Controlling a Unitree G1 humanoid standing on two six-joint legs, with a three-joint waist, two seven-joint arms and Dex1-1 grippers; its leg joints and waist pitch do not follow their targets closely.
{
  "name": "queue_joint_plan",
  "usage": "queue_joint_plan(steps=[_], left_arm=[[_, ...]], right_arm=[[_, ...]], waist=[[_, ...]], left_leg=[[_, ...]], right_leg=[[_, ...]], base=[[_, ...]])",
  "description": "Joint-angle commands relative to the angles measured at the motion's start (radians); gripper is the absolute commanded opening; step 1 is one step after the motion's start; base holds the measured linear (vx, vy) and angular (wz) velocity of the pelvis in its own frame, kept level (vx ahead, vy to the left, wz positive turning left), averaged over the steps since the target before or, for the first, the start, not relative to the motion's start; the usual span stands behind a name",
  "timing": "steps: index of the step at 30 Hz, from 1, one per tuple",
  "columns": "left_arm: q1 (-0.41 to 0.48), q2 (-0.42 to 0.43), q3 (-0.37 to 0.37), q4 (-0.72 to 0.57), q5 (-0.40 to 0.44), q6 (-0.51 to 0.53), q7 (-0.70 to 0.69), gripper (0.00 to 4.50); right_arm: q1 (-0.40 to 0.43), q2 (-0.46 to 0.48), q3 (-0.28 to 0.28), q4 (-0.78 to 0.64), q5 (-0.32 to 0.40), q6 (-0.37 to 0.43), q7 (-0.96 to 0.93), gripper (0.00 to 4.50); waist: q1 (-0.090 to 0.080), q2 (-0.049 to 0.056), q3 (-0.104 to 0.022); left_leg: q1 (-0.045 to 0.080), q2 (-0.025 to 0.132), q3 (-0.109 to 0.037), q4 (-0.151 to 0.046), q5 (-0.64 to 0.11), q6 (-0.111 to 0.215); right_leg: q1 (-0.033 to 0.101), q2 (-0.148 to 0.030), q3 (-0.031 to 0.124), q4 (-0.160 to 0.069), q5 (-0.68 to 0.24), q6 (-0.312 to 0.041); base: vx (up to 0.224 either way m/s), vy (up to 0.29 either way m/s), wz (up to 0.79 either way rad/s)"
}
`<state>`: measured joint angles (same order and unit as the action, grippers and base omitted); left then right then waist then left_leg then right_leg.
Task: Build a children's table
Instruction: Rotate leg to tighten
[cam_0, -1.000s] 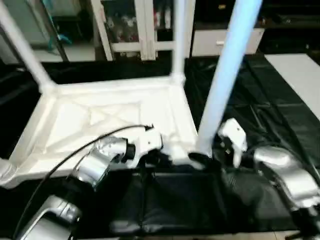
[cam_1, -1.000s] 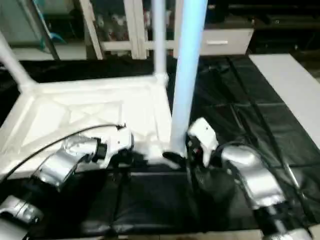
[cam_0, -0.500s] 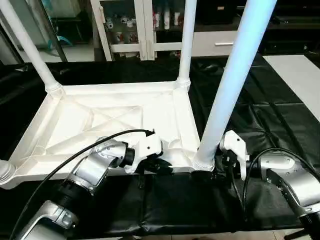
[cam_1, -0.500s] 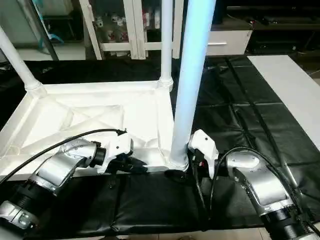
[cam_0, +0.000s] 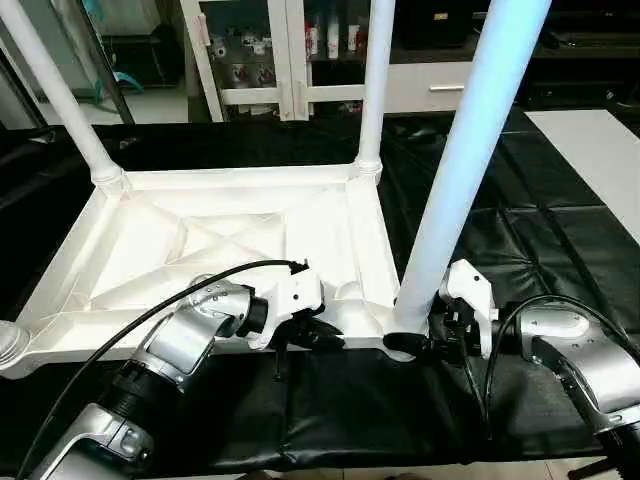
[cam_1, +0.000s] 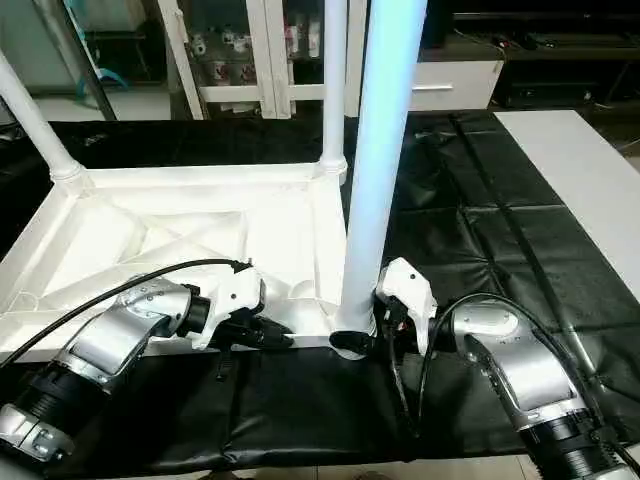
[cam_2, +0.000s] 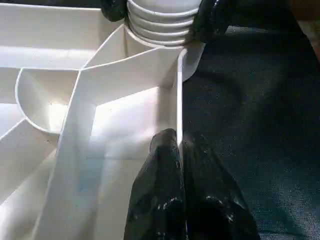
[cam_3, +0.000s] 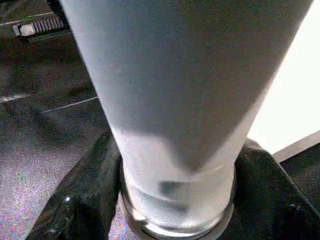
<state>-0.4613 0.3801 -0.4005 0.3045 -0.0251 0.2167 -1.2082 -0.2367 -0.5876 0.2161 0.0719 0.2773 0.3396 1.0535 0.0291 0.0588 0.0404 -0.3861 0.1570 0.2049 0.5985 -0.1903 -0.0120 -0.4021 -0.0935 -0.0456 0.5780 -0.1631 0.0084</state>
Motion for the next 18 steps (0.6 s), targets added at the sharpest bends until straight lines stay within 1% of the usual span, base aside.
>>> queue_joint_plan(steps=[1,5,7,9,10,11,12,13,14,15,16,17,18], left_arm=[[0.003,0.003,-0.009,-0.022,-0.004,0.009,-0.002,0.0],[0.002,0.003,-0.01,-0.021,-0.002,0.011,-0.001,0.0],[0.002,-0.003,-0.014,-0.013,0.005,0.01,0.008,0.0],[-0.001,-0.01,-0.018,-0.002,0.013,0.005,0.02,0.0],[-0.004,-0.015,-0.02,0.006,0.019,0.006,0.029,0.0],[-0.009,-0.023,-0.022,0.019,0.027,0.003,0.042,0.0],[-0.019,-0.04,-0.02,0.043,0.037,-0.005,0.071,0.0],[-0.023,-0.047,-0.018,0.054,0.041,-0.009,0.083,0.0],[-0.047,-0.083,-0.006,0.102,0.048,-0.011,0.136,0.0],[-0.056,-0.095,-0.003,0.12,0.053,-0.012,0.156,0.0],[-0.092,-0.139,0.01,0.187,0.067,-0.014,0.232,0.0],[-0.107,-0.156,0.015,0.215,0.073,-0.014,0.262,0.0],[-0.107,-0.156,0.015,0.215,0.073,-0.014,0.262,0.0]], right_arm=[[-0.003,0.015,0.006,-0.021,0.015,0.001,0.018,2.73],[0.002,0.022,0.007,-0.017,0.012,0.0,0.012,2.72],[0.005,0.059,0.003,0.014,-0.016,-0.007,-0.059,2.71],[-0.004,0.096,-0.009,0.056,-0.045,-0.021,-0.139,2.69],[-0.011,0.112,-0.016,0.075,-0.056,-0.024,-0.172,2.69],[-0.021,0.137,-0.025,0.103,-0.077,-0.028,-0.235,2.69],[-0.037,0.17,-0.038,0.134,-0.095,-0.007,-0.311,2.69],[-0.043,0.183,-0.043,0.146,-0.102,0.002,-0.343,2.69],[-0.071,0.227,-0.054,0.19,-0.141,0.005,-0.453,2.69],[-0.079,0.241,-0.06,0.201,-0.142,0.011,-0.478,2.69],[-0.113,0.297,-0.083,0.249,-0.151,0.027,-0.578,2.68],[-0.127,0.321,-0.093,0.269,-0.153,0.033,-0.618,2.68],[-0.127,0.321,-0.093,0.269,-0.153,0.033,-0.618,2.68]], waist=[[-0.002,-0.017,-0.061],[-0.003,-0.017,-0.062],[-0.004,-0.016,-0.062],[-0.01,-0.015,-0.06],[-0.018,-0.013,-0.058],[-0.022,-0.015,-0.058],[-0.032,-0.014,-0.055],[-0.037,-0.013,-0.055],[-0.052,-0.014,-0.053],[-0.058,-0.013,-0.051],[-0.066,-0.015,-0.052],[-0.069,-0.013,-0.05],[-0.073,-0.014,-0.051]], left_leg=[[0.022,0.072,-0.033,-0.071,-0.204,0.083],[0.023,0.072,-0.033,-0.071,-0.21,0.08],[0.022,0.071,-0.033,-0.071,-0.21,0.077],[0.02,0.069,-0.035,-0.074,-0.226,0.064],[0.02,0.068,-0.035,-0.075,-0.251,0.051],[0.022,0.067,-0.036,-0.076,-0.267,0.044],[0.019,0.065,-0.039,-0.079,-0.298,0.031],[0.02,0.064,-0.04,-0.08,-0.315,0.022],[0.023,0.063,-0.045,-0.081,-0.368,-0.004],[0.026,0.062,-0.044,-0.081,-0.386,-0.011],[0.027,0.06,-0.047,-0.079,-0.41,-0.021],[0.028,0.058,-0.048,-0.079,-0.426,-0.027],[0.033,0.057,-0.051,-0.078,-0.455,-0.036]], right_leg=[[0.043,-0.055,0.034,-0.056,-0.206,-0.258],[0.043,-0.054,0.034,-0.057,-0.212,-0.258],[0.043,-0.054,0.034,-0.057,-0.209,-0.258],[0.044,-0.053,0.033,-0.058,-0.228,-0.254],[0.039,-0.052,0.032,-0.063,-0.263,-0.246],[0.041,-0.052,0.031,-0.065,-0.282,-0.241],[0.039,-0.052,0.03,-0.068,-0.333,-0.227],[0.038,-0.051,0.029,-0.069,-0.358,-0.219],[0.034,-0.049,0.026,-0.075,-0.42,-0.198],[0.028,-0.048,0.026,-0.078,-0.436,-0.194],[0.025,-0.048,0.025,-0.081,-0.459,-0.187],[0.022,-0.049,0.024,-0.082,-0.478,-0.182],[0.019,-0.049,0.022,-0.088,-0.511,-0.167]], base=[[0.0,0.0,0.0],[0.0,0.0,0.0],[0.0,0.0,0.0],[0.0,0.0,0.0],[0.0,0.0,0.0],[0.0,0.0,0.0],[0.0,0.0,0.0],[0.0,0.0,0.0],[0.0,0.0,0.0],[0.0,0.0,0.0],[0.0,0.0,0.0],[0.0,0.0,0.0],[-0.052,0.02,-0.02]])
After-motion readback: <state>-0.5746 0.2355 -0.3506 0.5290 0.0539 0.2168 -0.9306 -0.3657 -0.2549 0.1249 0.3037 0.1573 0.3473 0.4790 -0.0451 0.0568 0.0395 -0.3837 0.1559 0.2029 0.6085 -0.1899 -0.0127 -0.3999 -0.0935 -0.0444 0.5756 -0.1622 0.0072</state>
